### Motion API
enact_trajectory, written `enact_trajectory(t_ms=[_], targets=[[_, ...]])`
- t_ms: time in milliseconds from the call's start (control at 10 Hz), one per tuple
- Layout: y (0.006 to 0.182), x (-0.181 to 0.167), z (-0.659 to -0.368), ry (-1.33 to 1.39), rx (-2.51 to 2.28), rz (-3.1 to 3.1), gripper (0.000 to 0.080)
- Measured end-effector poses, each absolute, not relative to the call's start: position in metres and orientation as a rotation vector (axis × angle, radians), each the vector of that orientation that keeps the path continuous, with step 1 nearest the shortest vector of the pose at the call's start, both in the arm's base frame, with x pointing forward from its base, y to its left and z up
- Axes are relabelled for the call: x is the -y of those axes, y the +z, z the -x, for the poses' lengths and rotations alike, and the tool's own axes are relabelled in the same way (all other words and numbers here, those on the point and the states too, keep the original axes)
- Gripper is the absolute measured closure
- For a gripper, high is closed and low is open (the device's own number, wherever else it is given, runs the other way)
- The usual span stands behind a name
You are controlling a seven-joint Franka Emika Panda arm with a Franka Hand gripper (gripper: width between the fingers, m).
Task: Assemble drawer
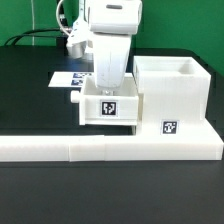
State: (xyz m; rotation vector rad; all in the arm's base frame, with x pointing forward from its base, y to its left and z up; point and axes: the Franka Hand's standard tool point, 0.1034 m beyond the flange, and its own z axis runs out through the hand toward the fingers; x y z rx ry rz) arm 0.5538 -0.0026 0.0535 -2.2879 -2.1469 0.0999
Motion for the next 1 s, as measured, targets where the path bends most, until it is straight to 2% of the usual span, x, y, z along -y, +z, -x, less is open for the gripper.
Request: enact_trajectory(t_ms=[300, 1000], targets=[[0.0503, 0.0026, -0.5513, 0.085, 2.136, 2.303, 0.0761], [0.0563, 0.0022, -0.5543, 0.081, 2.14, 2.308, 0.0761]])
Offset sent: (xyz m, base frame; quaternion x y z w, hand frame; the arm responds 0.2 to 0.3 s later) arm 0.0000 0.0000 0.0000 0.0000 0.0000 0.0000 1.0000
